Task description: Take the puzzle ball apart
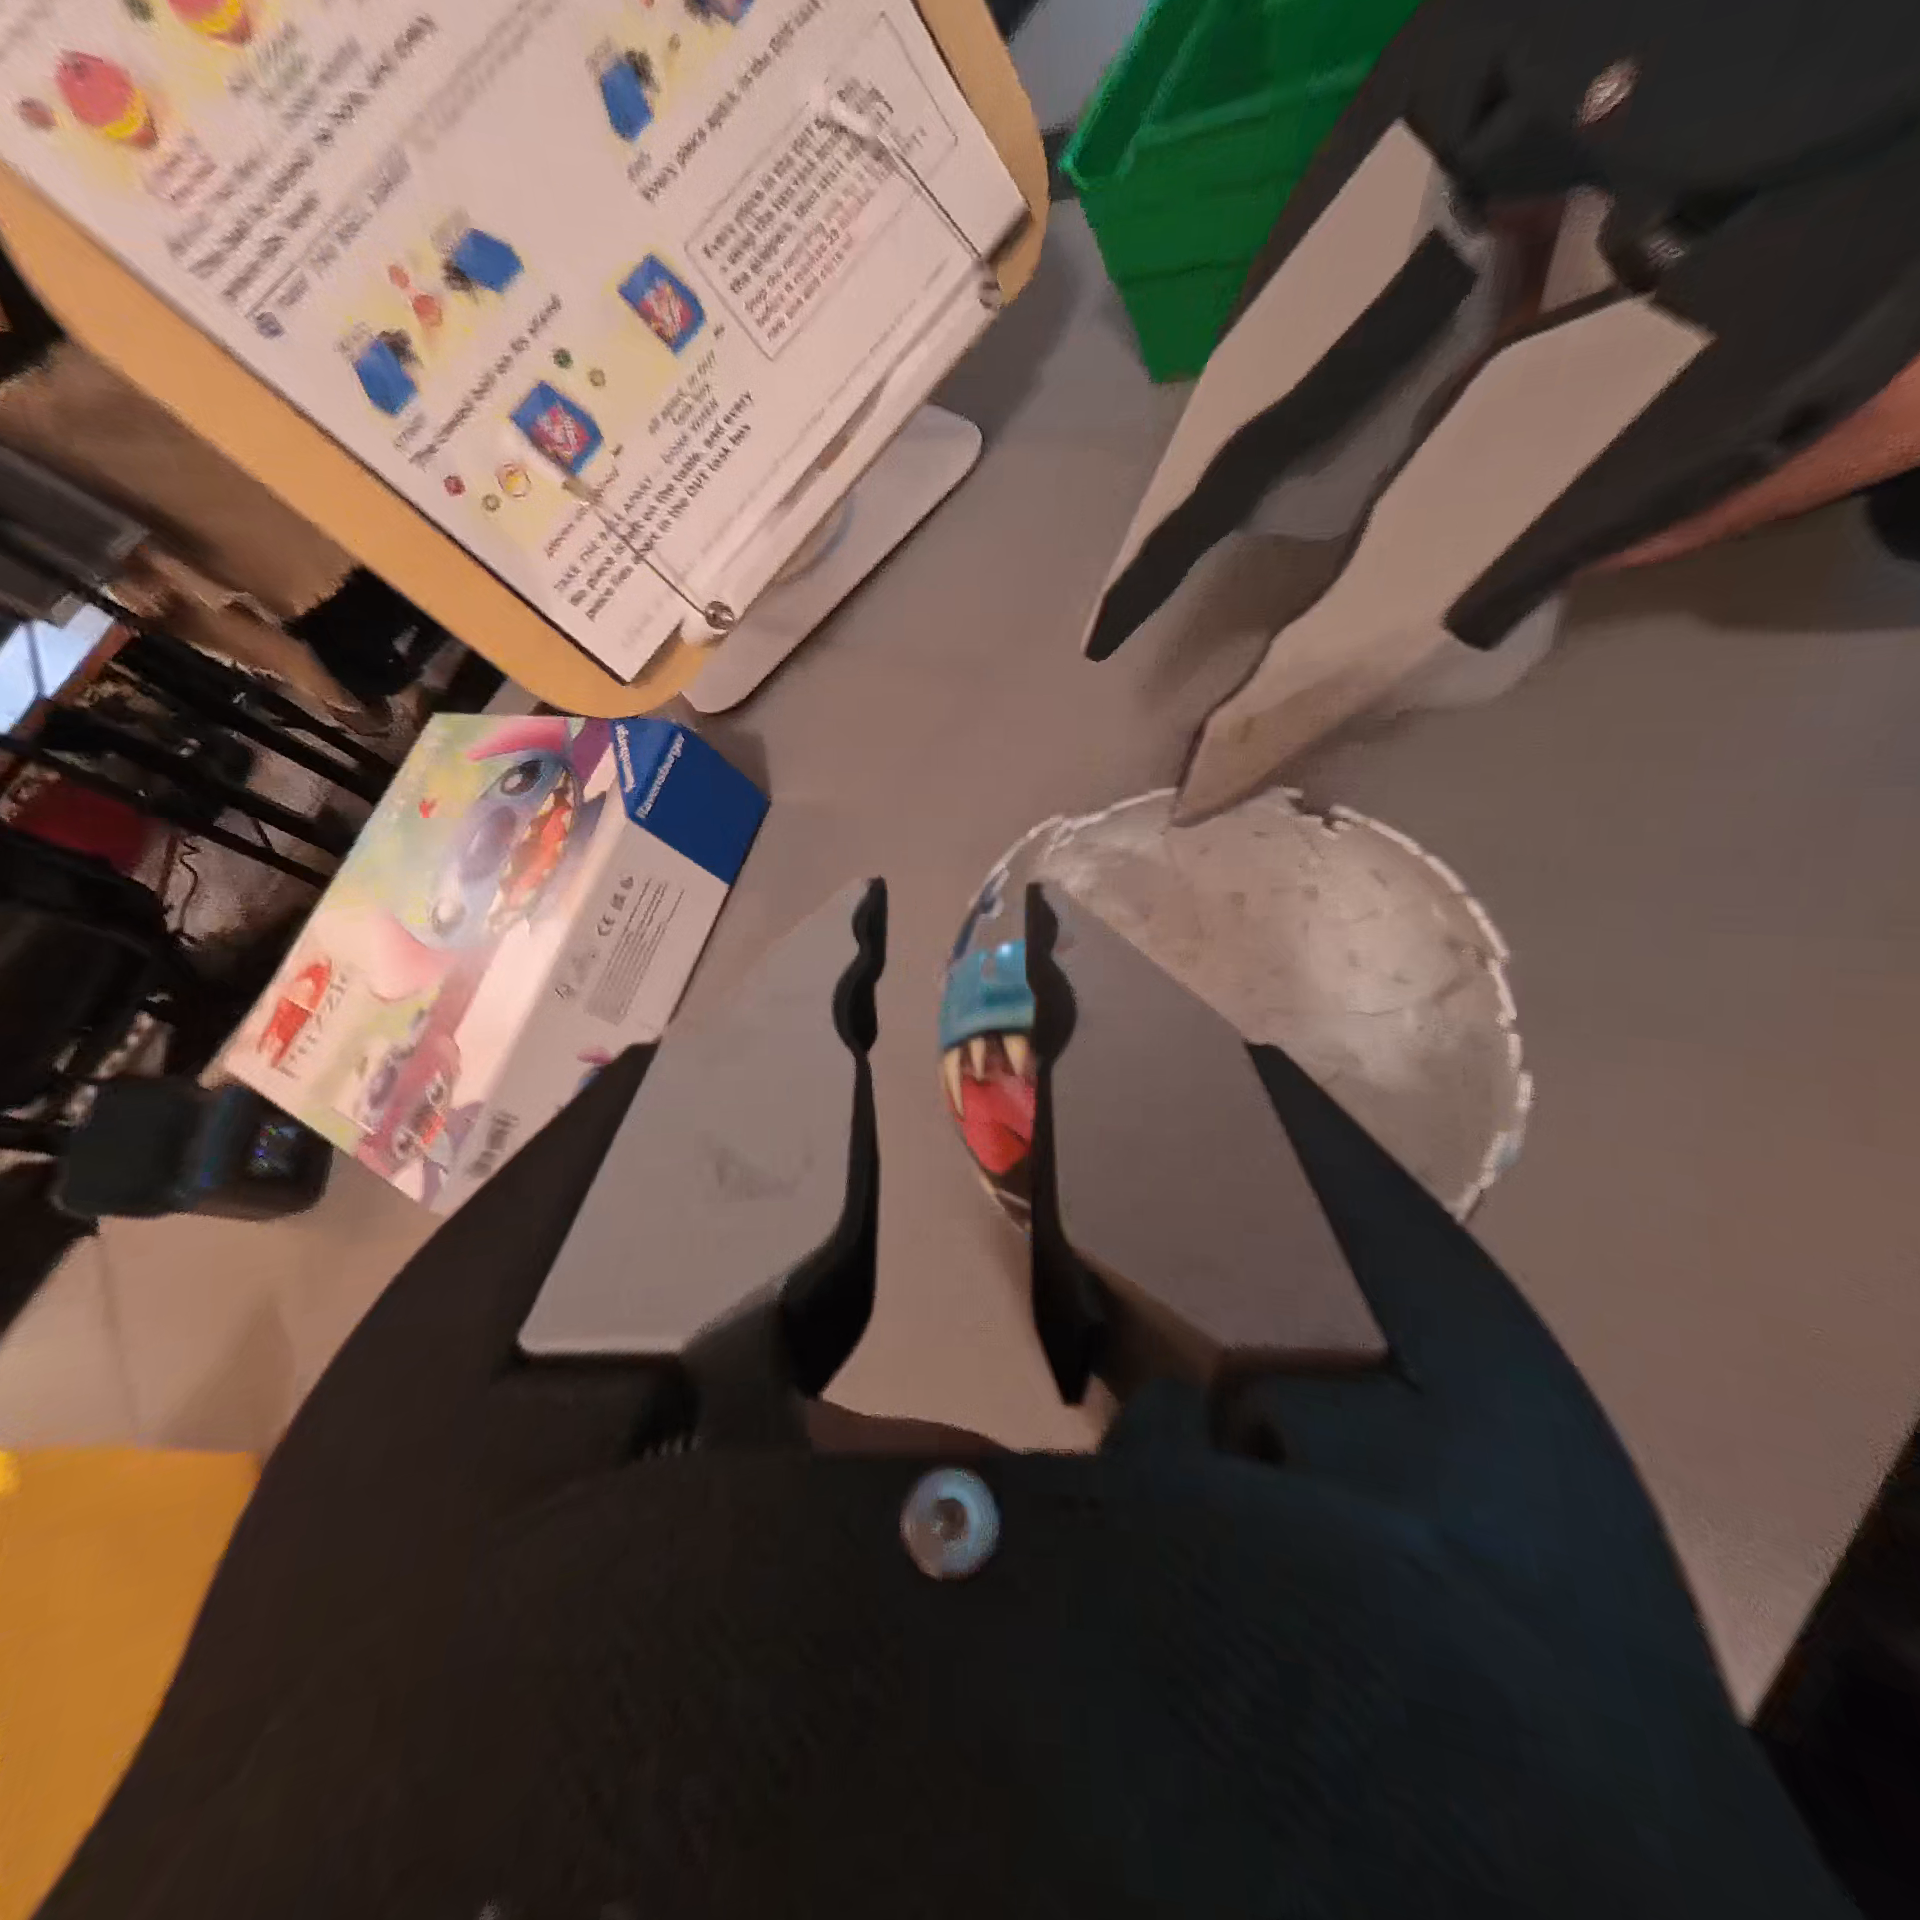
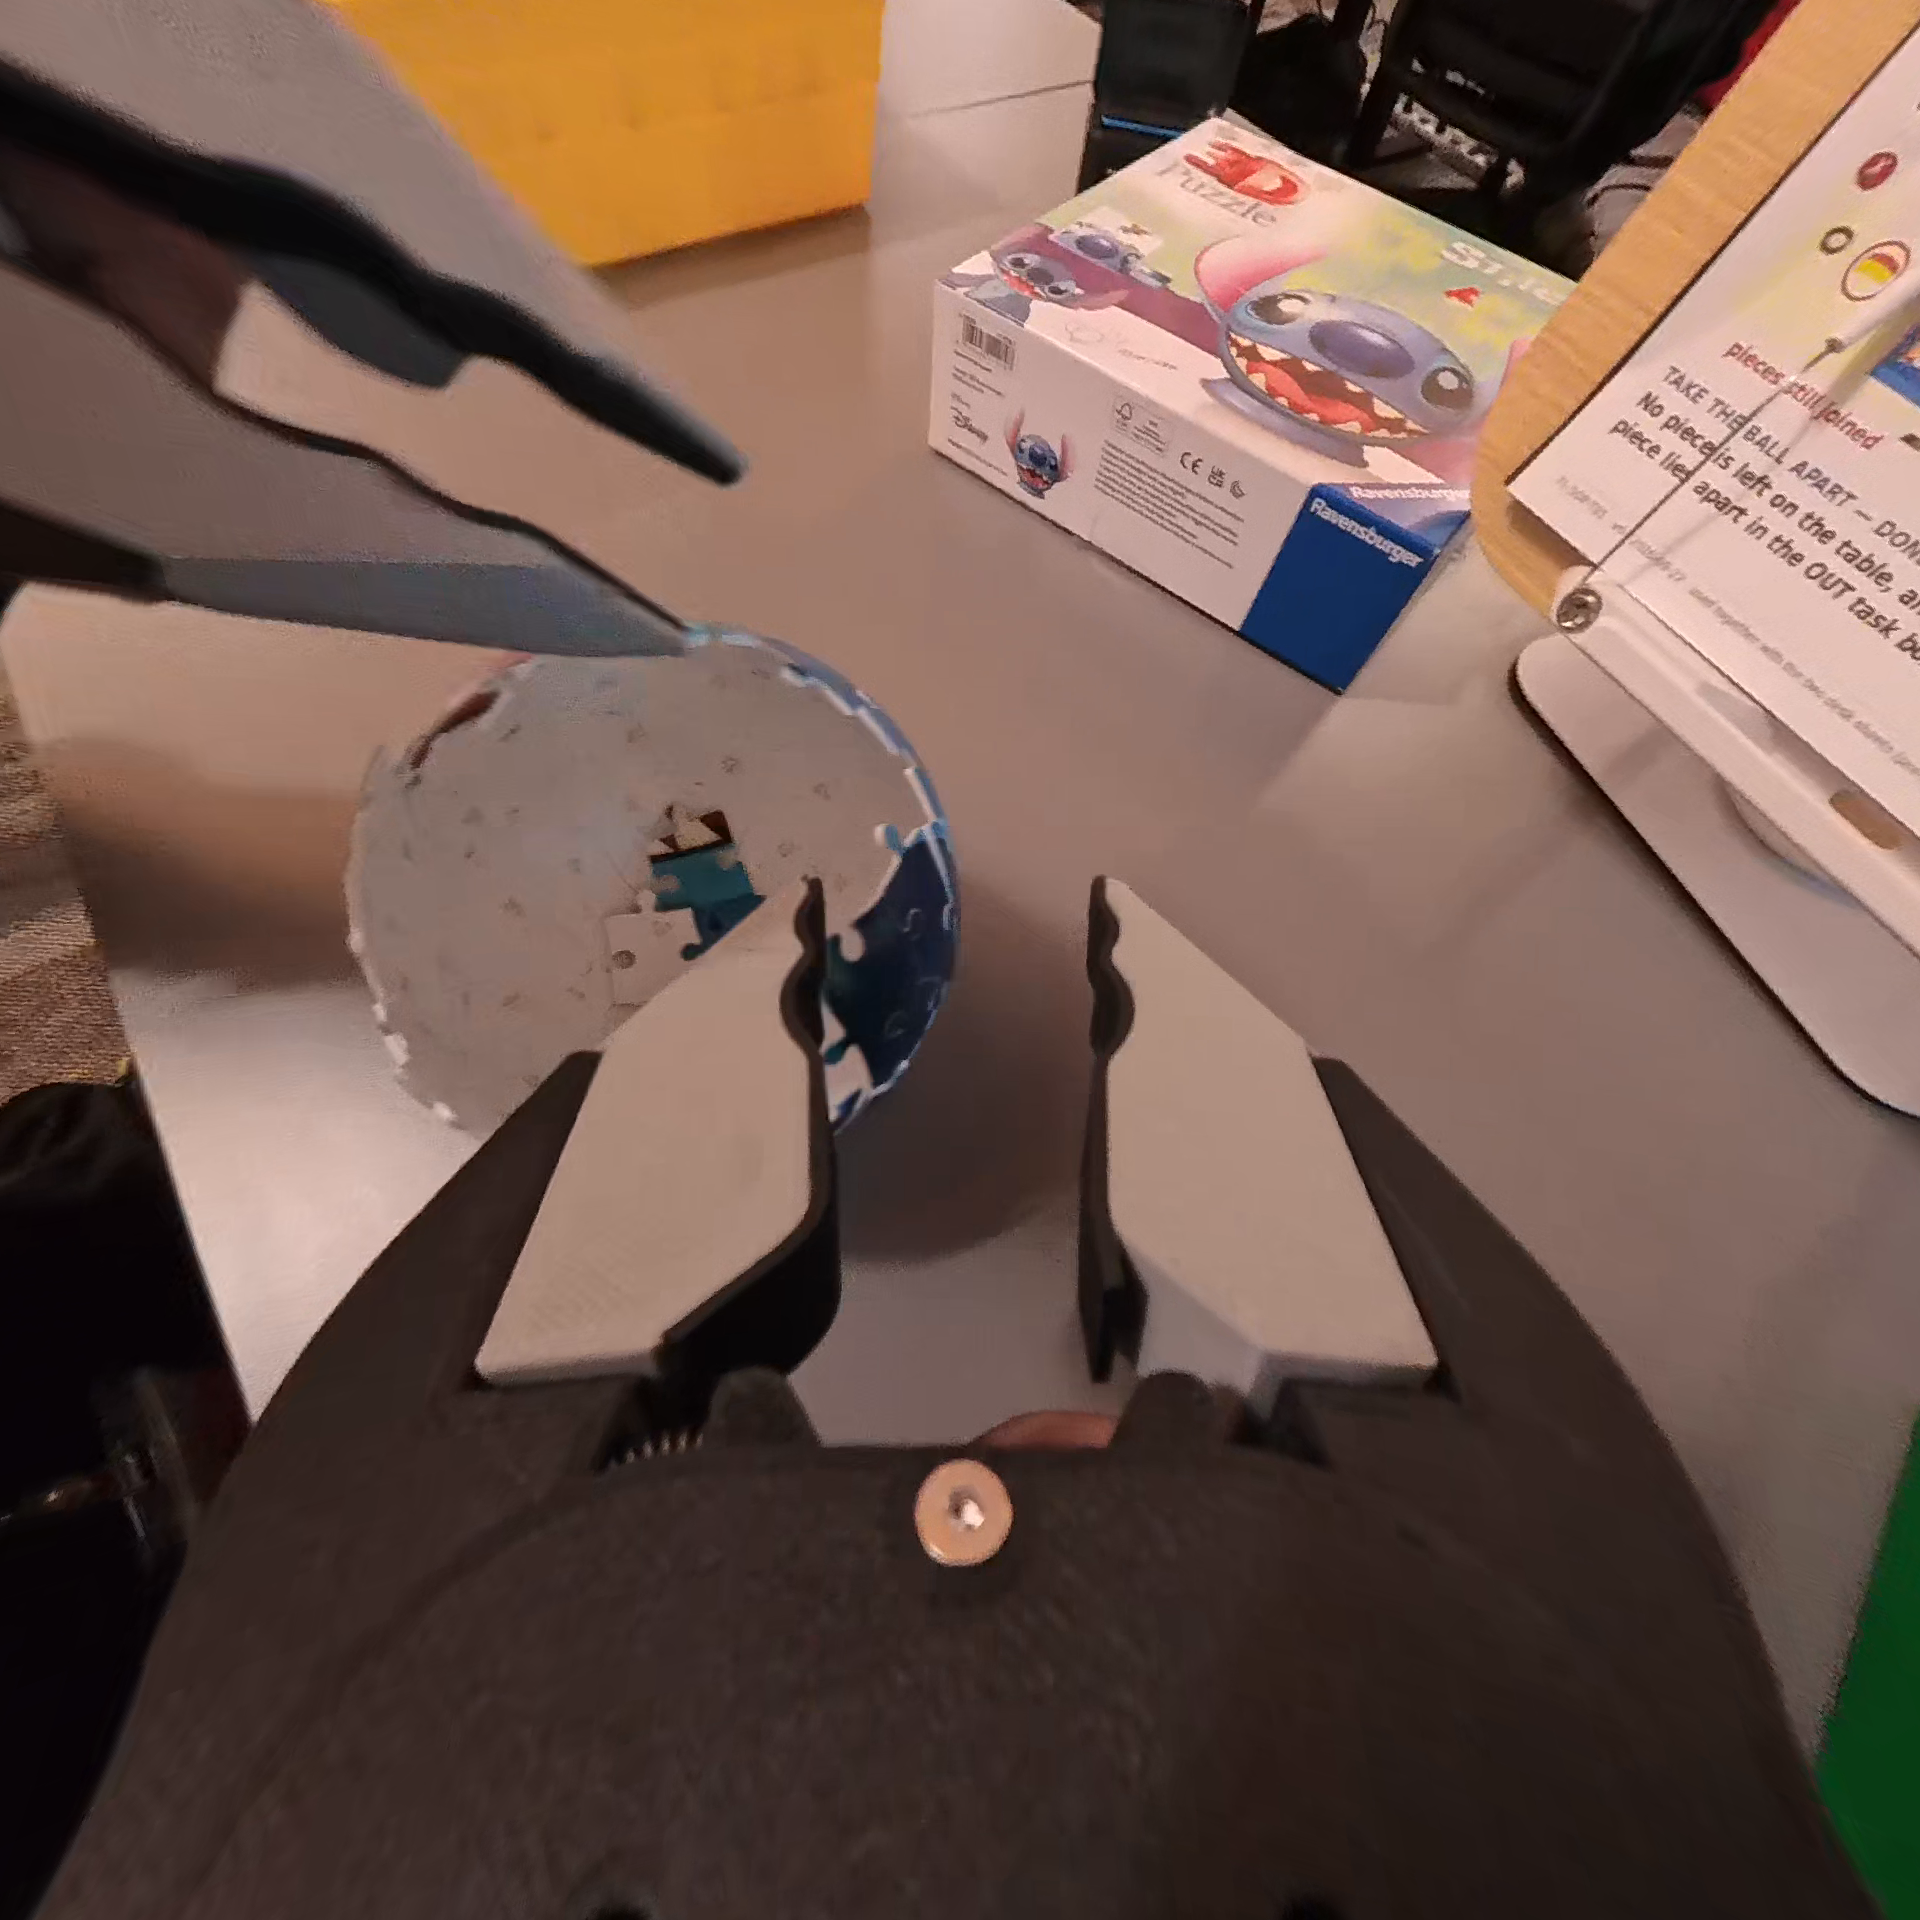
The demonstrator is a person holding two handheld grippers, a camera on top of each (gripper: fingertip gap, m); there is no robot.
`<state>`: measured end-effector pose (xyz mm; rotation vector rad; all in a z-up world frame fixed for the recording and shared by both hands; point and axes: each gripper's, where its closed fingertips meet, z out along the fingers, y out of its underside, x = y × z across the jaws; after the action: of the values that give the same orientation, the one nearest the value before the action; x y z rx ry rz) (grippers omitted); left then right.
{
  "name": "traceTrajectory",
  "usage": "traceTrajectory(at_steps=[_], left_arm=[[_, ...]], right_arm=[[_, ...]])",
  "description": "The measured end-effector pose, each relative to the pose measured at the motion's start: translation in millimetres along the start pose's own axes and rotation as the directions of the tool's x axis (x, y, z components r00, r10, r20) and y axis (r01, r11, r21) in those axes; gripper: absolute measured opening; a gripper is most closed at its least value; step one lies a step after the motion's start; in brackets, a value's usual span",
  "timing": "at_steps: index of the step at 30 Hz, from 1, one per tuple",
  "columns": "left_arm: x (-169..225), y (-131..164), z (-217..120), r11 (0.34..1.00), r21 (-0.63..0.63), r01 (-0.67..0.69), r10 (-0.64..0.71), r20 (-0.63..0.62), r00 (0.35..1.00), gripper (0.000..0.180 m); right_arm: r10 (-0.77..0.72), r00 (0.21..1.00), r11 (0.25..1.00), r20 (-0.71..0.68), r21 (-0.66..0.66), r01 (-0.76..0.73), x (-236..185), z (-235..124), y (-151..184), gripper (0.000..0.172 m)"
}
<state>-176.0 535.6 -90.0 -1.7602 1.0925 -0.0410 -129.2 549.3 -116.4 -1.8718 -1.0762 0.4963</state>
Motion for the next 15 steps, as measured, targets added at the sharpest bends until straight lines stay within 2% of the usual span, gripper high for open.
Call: traceTrajectory(at_steps=[2, 5, 7, 9, 11, 15], left_arm=[[1.8, -2.5, 11.2, 0.994, -0.081, -0.072, 0.067, -0.063, 0.996, 0.034], [11.8, -8.0, 26.3, 0.983, -0.119, -0.142, 0.114, -0.211, 0.971, 0.031], [21.0, 1.7, 36.1, 0.958, -0.197, -0.208, 0.134, -0.336, 0.933, 0.035], [28.7, 15.8, 42.5, 0.916, -0.278, -0.289, 0.147, -0.436, 0.888, 0.03], [28.4, 22.9, 45.2, 0.883, -0.331, -0.333, 0.151, -0.472, 0.868, 0.031], [25.1, 34.0, 45.7, 0.835, -0.378, -0.399, 0.207, -0.456, 0.865, 0.024]], right_arm=[[-0.004, 1.0, 1.0, 0.01, 0.029, 0.004, -3.5, -2.8, -0.8, 0.047], [-0.009, 1.0, 1.0, 0.014, 0.0, 0.009, -8.4, 1.3, 6.5, 0.044], [-0.028, 1.0, 0.997, -0.01, -0.066, 0.028, -5.8, 11.5, 16.7, 0.043], [-0.042, 0.999, 0.993, -0.009, -0.11, 0.041, -3.8, 19.8, 23.6, 0.039], [-0.027, 0.999, 0.996, 0.022, -0.089, 0.029, -5.9, 23.1, 20.7, 0.02], [0.031, 0.997, 0.999, 0.064, -0.022, -0.03, -2.4, 25.5, 15.5, 0.01]])
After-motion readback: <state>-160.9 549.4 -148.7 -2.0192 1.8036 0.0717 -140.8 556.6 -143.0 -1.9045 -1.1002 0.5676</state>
